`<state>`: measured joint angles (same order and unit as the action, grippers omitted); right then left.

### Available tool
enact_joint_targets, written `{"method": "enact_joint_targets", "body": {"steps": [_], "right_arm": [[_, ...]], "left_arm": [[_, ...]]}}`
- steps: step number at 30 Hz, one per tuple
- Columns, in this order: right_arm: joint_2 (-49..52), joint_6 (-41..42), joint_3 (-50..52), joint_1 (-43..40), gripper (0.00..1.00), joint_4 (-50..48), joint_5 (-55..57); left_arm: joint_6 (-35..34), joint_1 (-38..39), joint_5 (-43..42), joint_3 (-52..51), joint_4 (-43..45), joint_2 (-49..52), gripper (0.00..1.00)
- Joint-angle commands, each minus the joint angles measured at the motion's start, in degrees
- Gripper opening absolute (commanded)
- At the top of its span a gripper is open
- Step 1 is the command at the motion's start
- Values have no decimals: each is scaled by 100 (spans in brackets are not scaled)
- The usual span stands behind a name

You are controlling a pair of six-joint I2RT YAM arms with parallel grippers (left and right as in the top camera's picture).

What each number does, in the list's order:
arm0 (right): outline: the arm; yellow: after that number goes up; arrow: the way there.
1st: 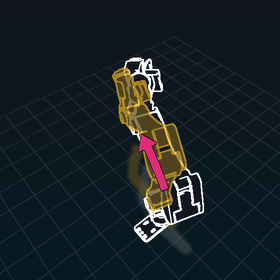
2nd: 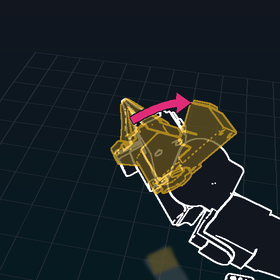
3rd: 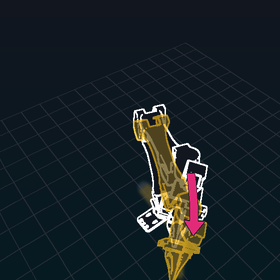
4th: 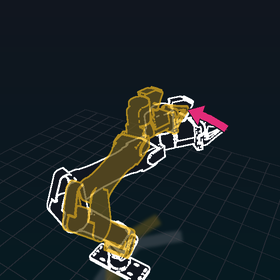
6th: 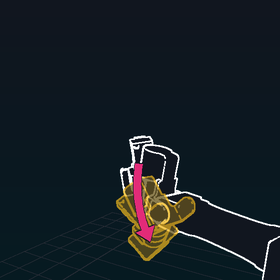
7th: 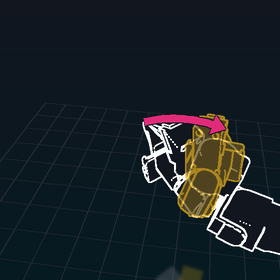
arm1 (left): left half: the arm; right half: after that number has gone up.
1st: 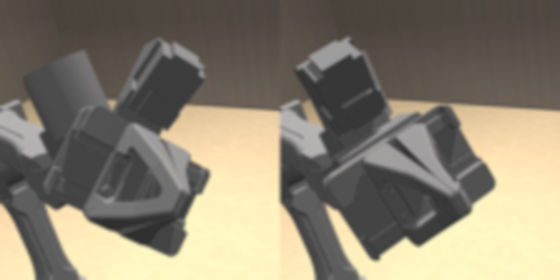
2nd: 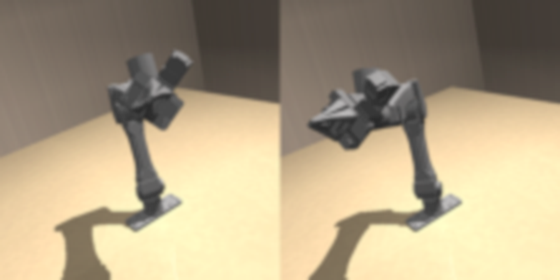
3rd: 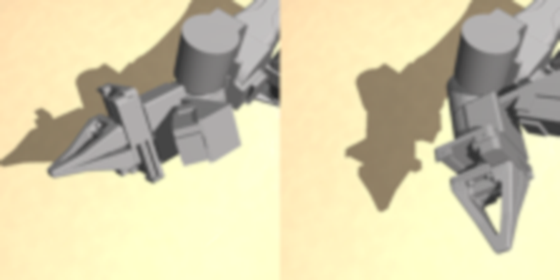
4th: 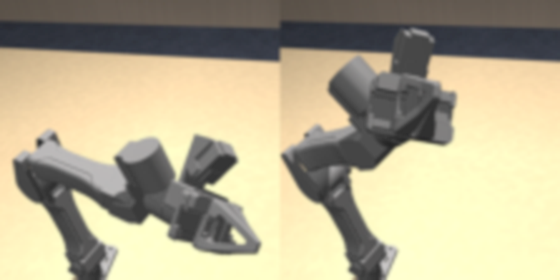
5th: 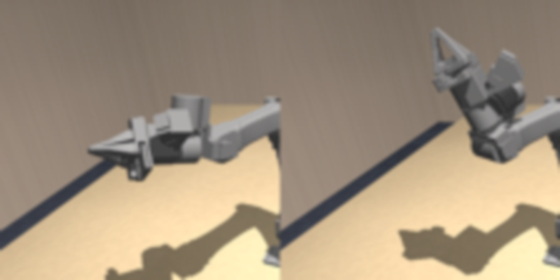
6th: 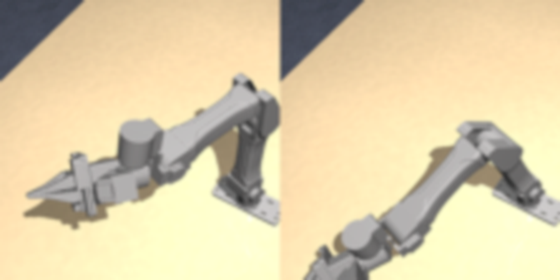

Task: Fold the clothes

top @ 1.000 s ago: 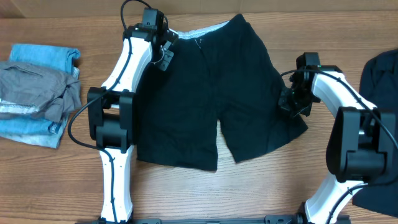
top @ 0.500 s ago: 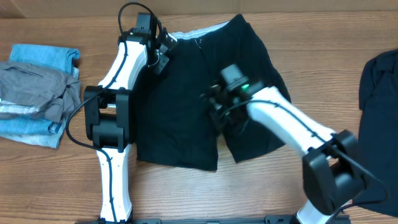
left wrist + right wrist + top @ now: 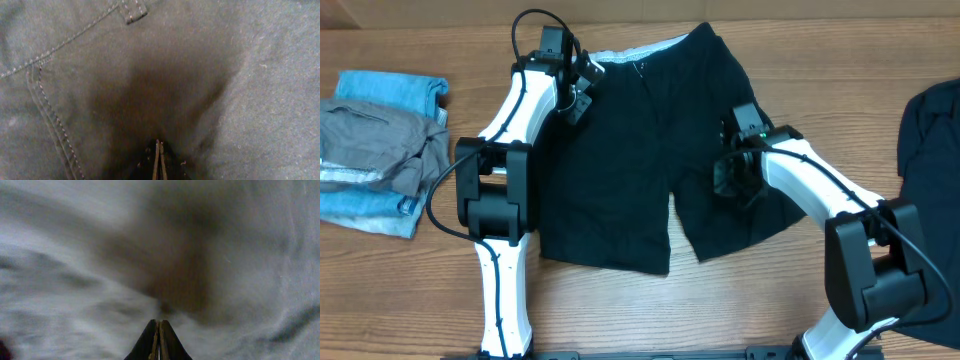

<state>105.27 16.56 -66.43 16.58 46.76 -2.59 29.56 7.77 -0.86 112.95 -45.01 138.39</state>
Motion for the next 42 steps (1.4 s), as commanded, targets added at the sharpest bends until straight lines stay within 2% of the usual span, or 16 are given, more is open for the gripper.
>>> {"method": "enact_joint_targets", "body": {"steps": [1,6,12,19,24,26,29,33,36,39,42], "right_arm": [[-24,146,483,-286,4,-393,-4],[57,146,702,-732,4,-717,-7],[138,101,702,-1051,4,-940,153],[138,-313,699,-1707,4,-1360,-72],[138,-461,669,-1932,4,-1941,-203],[149,-461,667,-1945,4,-2203,-203],[404,-487,415,-1945,4,-2352,-302],[1215,-763,-791,-1945,4,-1836,-649],[1097,-763,-1648,-1943,4,-1268,-651],[988,-758,-2218,-1943,4,-247,-656],[916,-765,-2286,-1897,4,933,-1189]], "left_arm": [[-232,-118,205,-138,-192,9,4],[-1228,-149,339,-138,-682,9,4],[-1687,-149,334,-186,-1073,9,4],[-2258,-142,223,-807,-1187,9,4],[-2465,-138,-378,-809,-1578,9,4],[-2820,-138,-520,-809,-1818,9,4],[-2953,-79,-1252,-809,-1963,9,4],[-3108,168,-1235,-809,-1899,9,4],[-3147,251,-225,-750,-1272,9,4],[-3016,247,780,-737,-605,9,4],[-1840,238,1016,-737,164,9,4]]}}
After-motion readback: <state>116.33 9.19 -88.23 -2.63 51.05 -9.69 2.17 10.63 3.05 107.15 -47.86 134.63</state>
